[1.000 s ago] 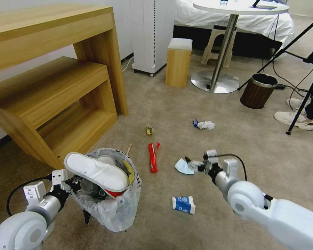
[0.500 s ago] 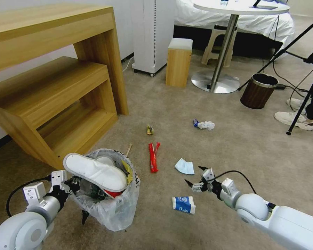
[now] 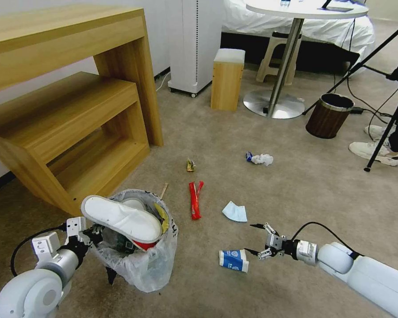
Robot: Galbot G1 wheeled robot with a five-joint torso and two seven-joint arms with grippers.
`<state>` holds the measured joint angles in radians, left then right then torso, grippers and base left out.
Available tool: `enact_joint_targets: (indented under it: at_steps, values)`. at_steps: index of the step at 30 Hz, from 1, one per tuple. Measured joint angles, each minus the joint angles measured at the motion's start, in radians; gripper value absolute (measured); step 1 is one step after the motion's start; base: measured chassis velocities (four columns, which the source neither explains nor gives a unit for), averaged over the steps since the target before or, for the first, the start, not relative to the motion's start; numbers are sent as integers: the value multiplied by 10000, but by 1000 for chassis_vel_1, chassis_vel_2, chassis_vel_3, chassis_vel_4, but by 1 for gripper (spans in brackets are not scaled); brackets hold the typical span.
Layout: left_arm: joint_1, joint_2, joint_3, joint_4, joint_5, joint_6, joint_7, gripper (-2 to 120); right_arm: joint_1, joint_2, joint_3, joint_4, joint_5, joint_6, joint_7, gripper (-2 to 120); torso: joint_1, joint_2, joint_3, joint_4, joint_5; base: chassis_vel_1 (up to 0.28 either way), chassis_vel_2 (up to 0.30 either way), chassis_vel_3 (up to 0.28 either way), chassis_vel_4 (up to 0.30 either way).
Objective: Pick up the trash bin and place the garbage on the floor into it.
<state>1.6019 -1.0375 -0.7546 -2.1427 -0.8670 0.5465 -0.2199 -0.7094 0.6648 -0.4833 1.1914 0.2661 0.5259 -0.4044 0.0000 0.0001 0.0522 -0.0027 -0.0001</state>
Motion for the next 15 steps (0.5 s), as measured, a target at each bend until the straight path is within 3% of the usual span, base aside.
enact_joint_targets:
  at_steps: [3,15]
  values:
    - [-25,0,21,7,1,-6,1,1,124,272,-158,-396,85,44,-242,86,0,0,0,3,2,0,0,0,0]
    - [-117,28,54,118,-54,-17,4,1,-145,1131,-947,-714,441,-287,548,86,1,0,0,1,2,0,0,0,0]
